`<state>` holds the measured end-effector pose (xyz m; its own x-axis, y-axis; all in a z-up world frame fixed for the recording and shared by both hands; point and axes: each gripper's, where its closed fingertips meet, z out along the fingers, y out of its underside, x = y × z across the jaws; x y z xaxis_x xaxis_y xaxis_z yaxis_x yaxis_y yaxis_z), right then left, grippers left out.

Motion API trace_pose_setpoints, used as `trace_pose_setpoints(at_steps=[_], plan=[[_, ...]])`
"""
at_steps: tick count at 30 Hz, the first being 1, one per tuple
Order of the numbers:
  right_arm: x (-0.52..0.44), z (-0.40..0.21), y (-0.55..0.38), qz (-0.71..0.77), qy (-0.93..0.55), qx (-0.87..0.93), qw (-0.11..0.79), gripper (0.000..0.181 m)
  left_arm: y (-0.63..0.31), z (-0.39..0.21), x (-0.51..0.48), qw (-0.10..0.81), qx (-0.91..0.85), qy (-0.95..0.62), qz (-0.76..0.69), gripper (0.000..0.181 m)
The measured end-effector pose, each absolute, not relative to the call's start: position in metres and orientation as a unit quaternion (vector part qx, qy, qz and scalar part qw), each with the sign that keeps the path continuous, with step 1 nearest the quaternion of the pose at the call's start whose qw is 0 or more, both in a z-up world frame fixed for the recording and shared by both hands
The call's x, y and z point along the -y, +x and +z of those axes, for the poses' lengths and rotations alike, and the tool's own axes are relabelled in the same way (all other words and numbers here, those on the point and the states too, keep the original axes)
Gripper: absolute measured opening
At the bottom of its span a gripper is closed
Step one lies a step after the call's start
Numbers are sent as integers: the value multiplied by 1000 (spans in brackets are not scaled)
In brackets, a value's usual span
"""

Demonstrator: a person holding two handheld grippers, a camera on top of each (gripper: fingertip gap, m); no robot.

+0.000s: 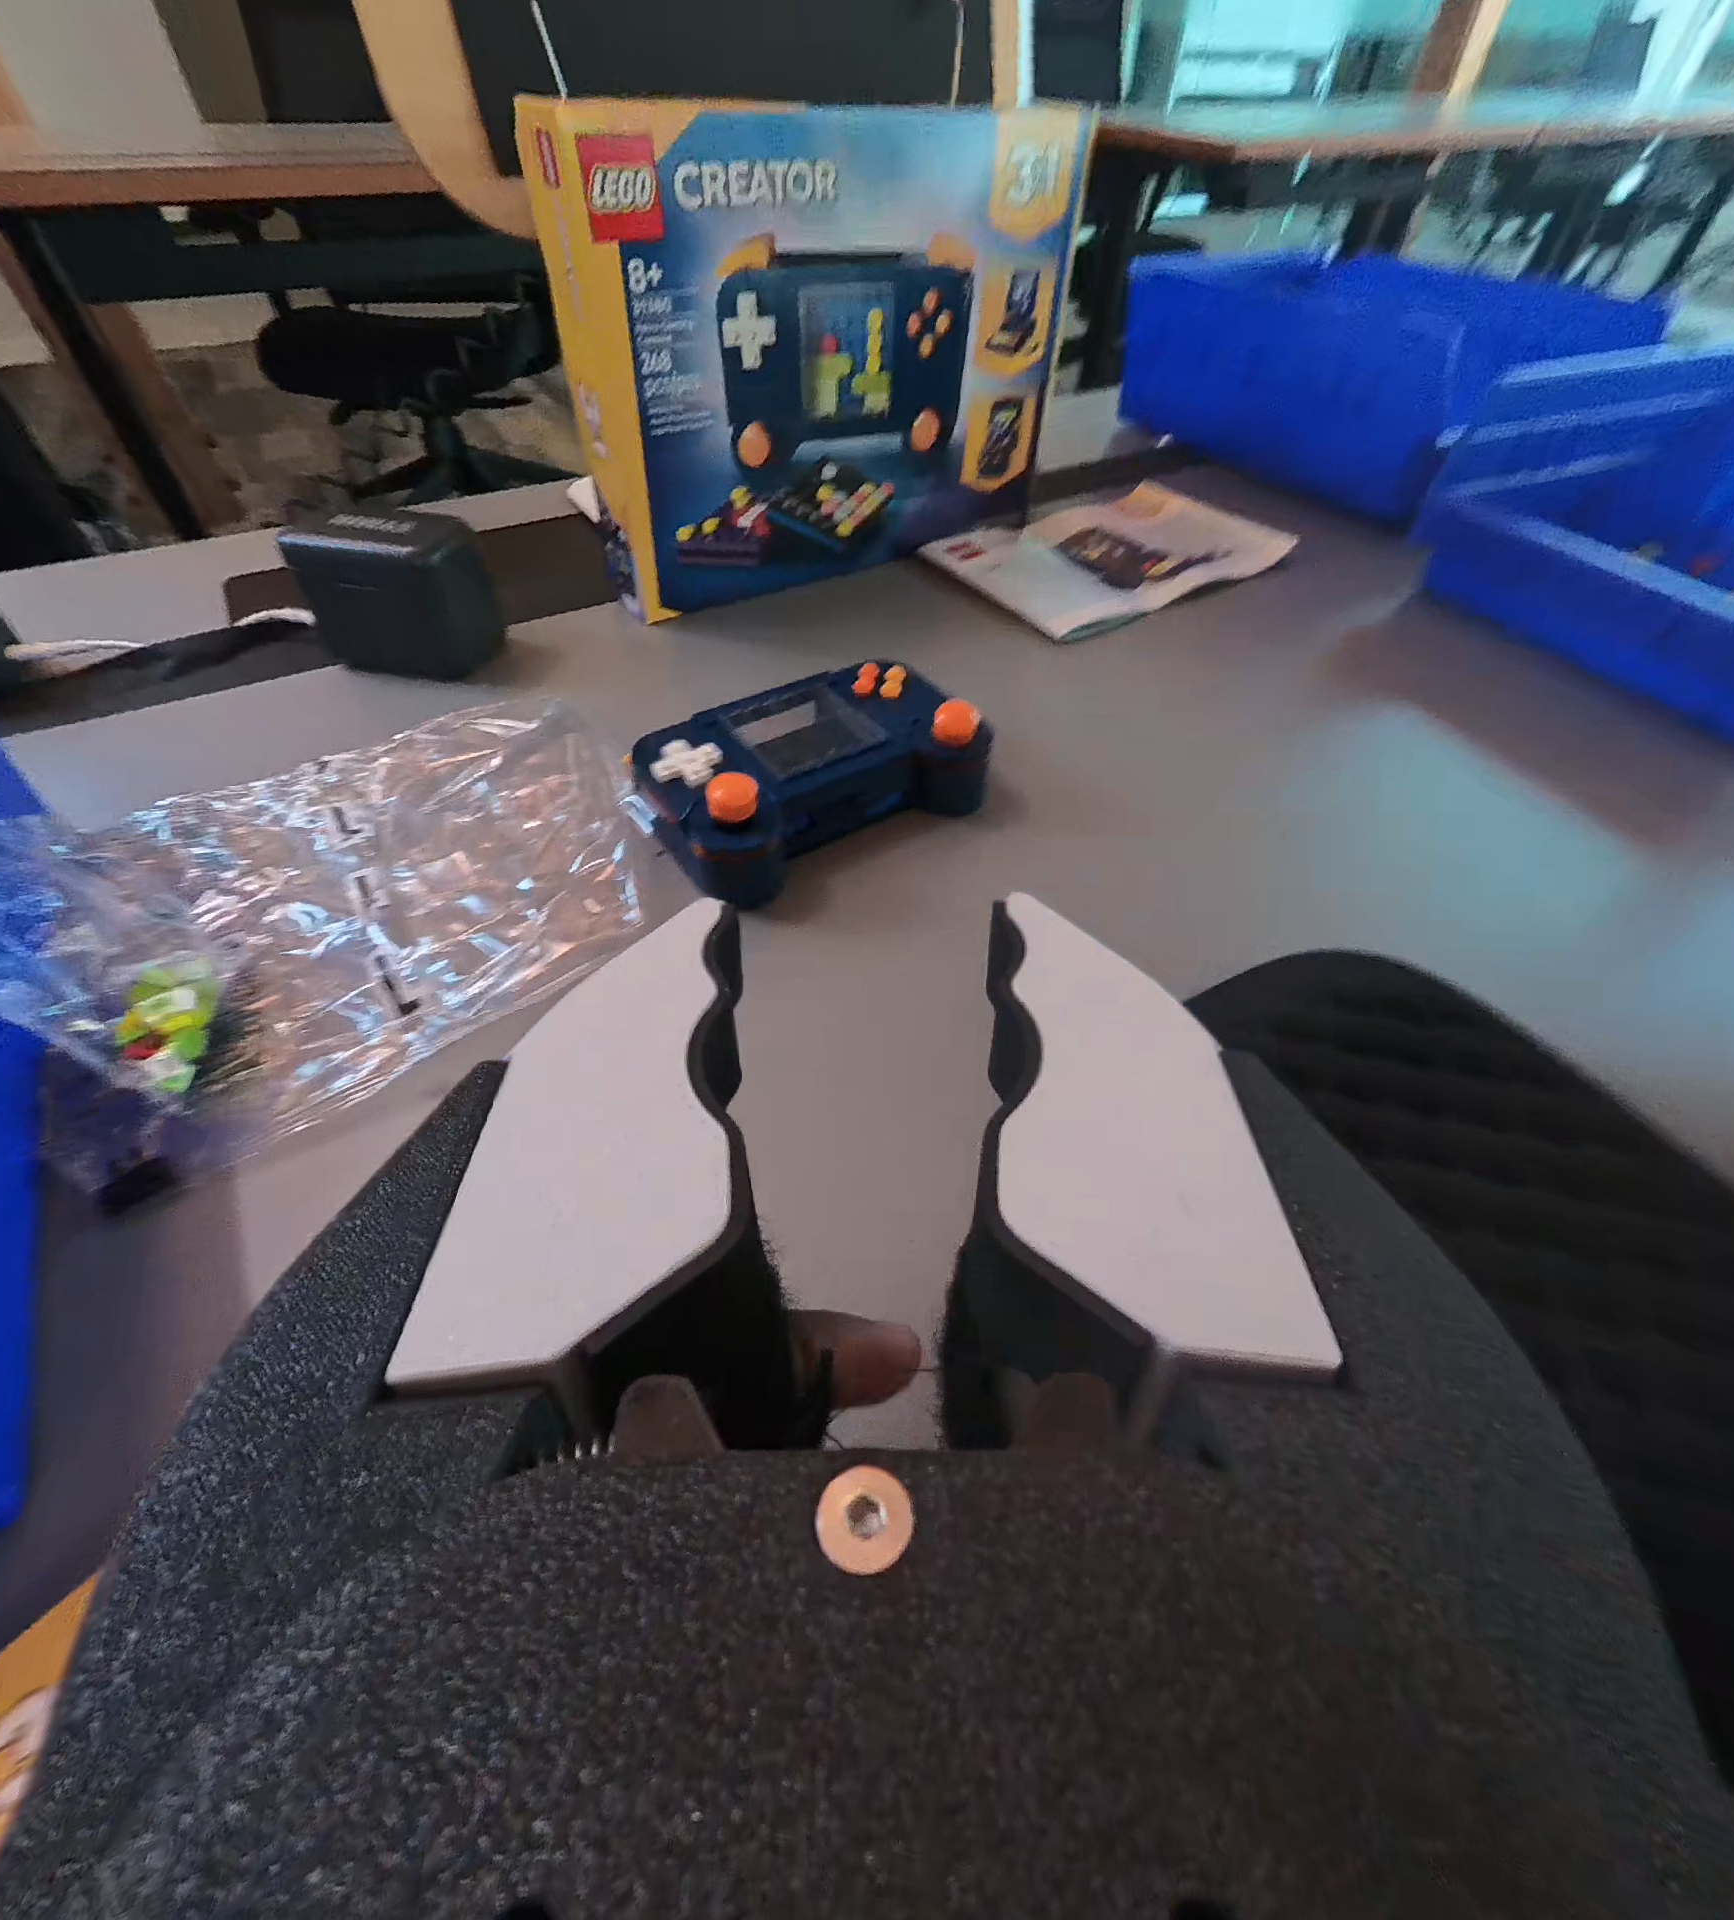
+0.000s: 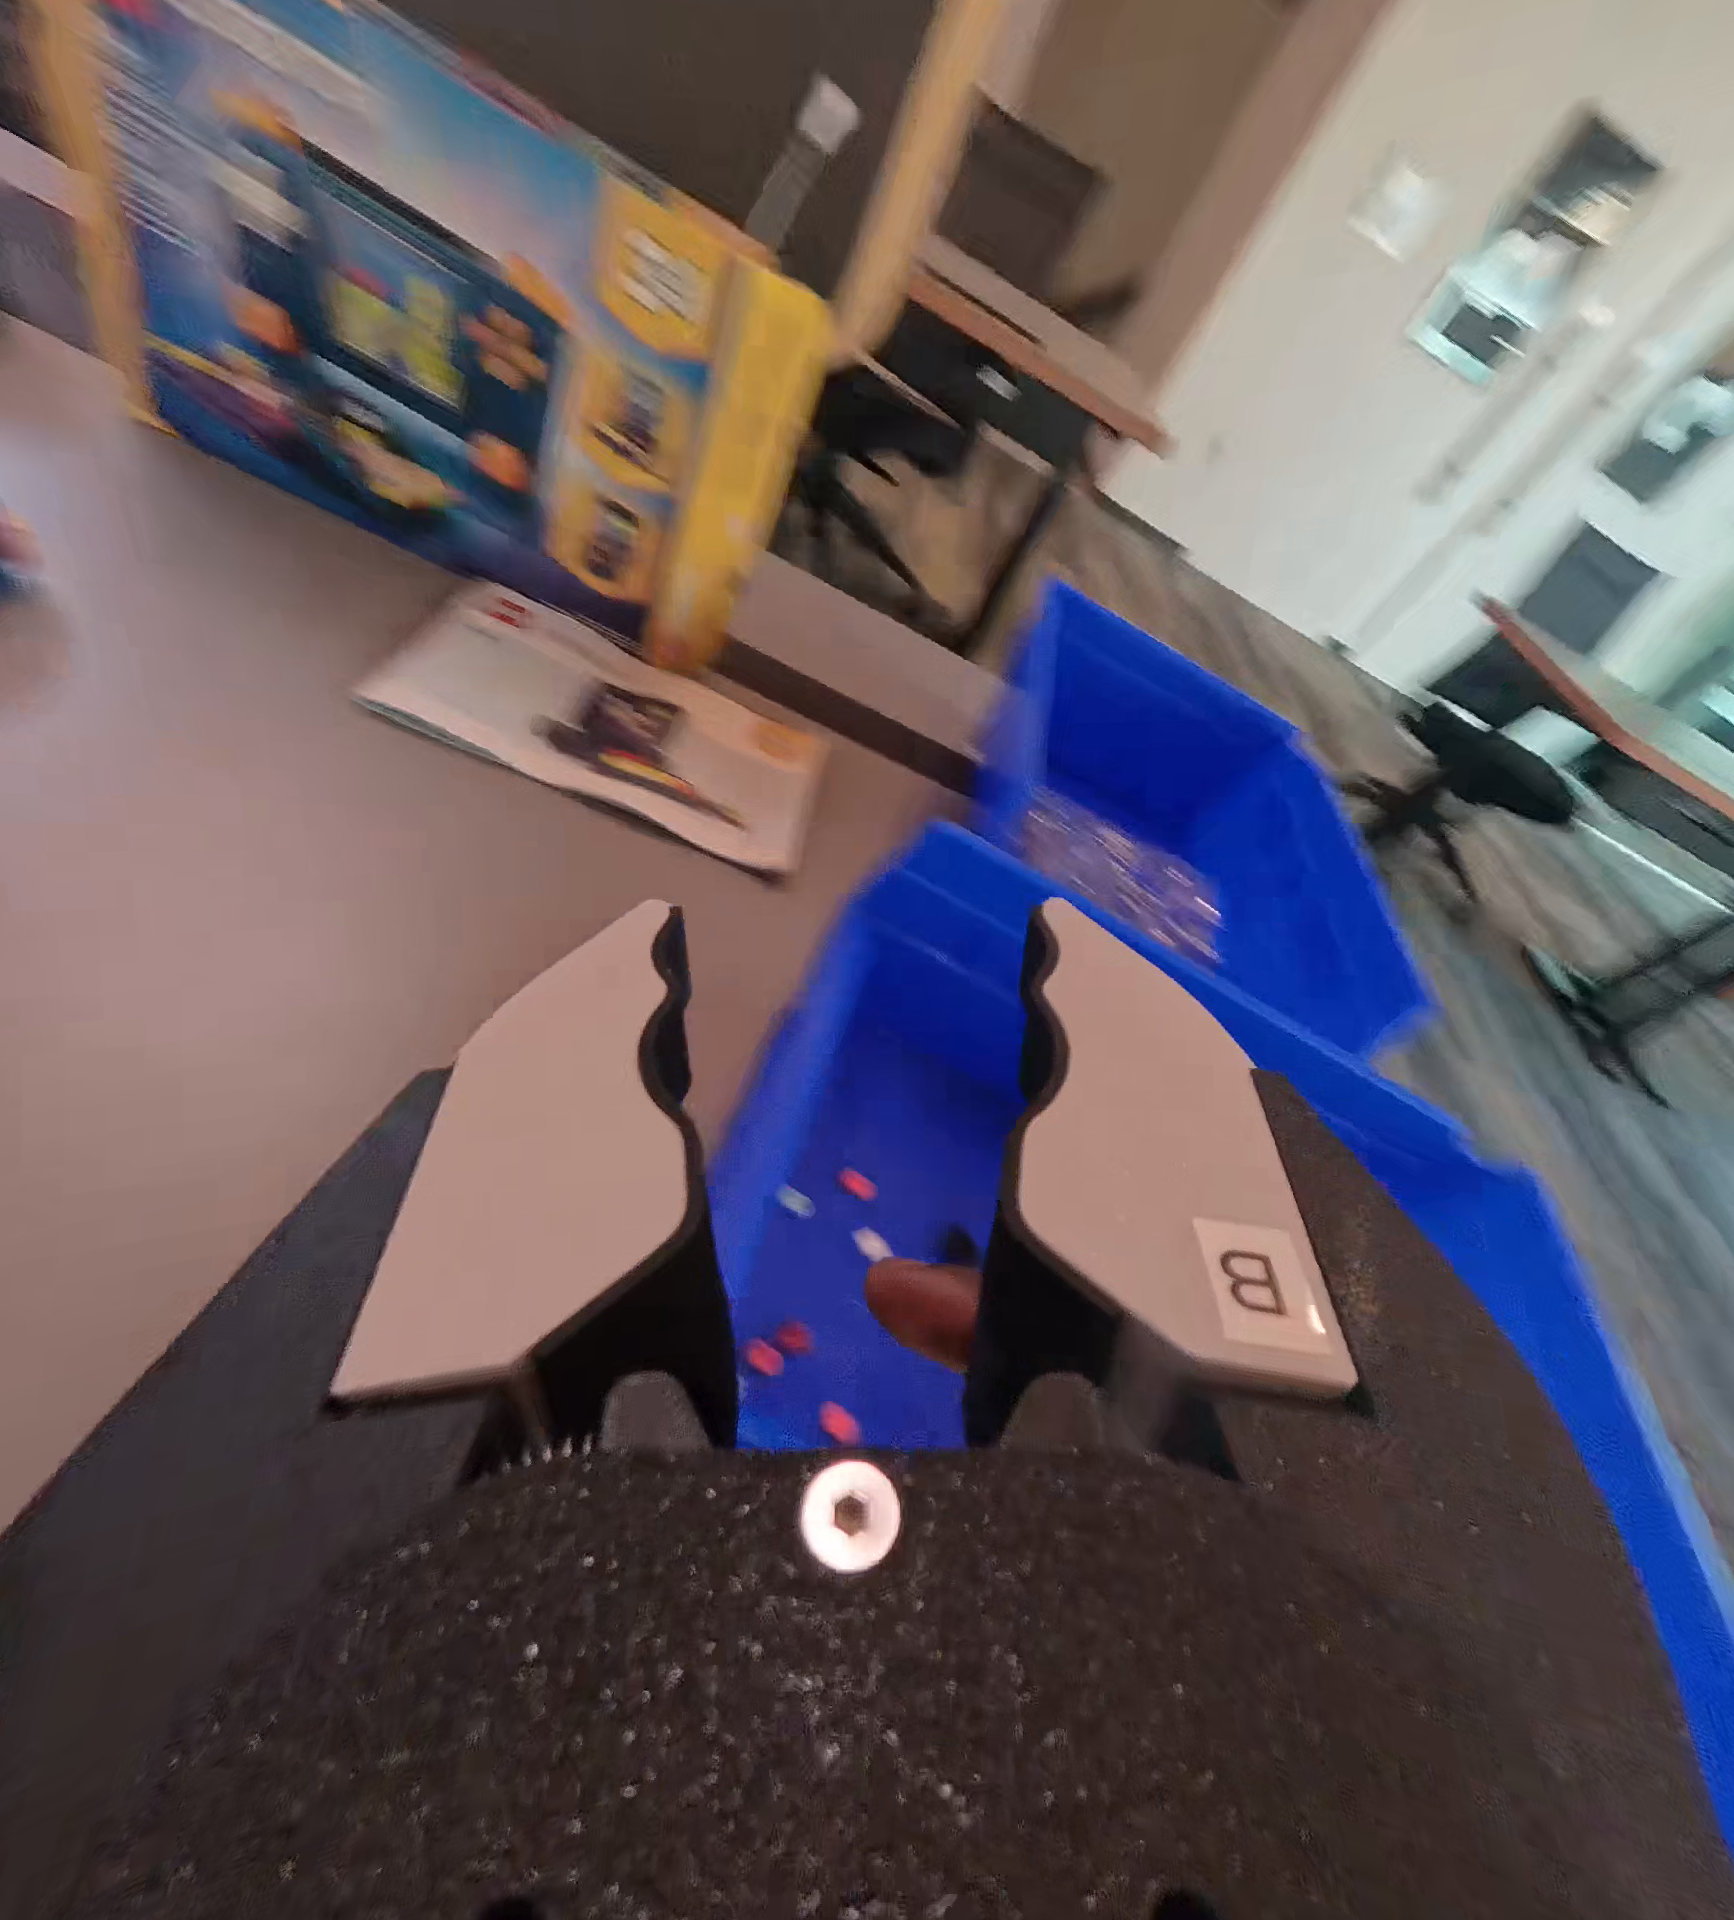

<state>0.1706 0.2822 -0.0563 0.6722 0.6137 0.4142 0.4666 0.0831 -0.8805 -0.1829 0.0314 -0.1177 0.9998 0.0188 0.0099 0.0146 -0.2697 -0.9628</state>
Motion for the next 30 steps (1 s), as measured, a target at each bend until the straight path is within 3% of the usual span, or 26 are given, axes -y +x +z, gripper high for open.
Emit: trace_pose_setpoints(at_steps=[3, 7, 11, 14, 22, 30], plan=[[-239, -69, 92, 209, -628, 478, 578, 62, -194, -131, -29, 579, -15, -812, 75, 46], [-154, -91, -21, 394, -546, 580, 458, 63, -202, -135, -25, 569, -28, -812, 128, 75], [-77, -108, -110, 485, -453, 677, 319, 58, -204, -141, -14, 557, -4, -825, 99, 69], [-55, -126, -175, 480, -445, 709, 263, 36, -213, -130, 1, 591, 30, -801, 87, 63], [-14, -168, -324, 393, -427, 780, 236, 39, -237, -122, 41, 620, 77, -773, 111, 57], [-5, -197, -371, 311, -404, 816, 274, 26, -247, -129, 60, 628, 103, -764, 108, 56]])
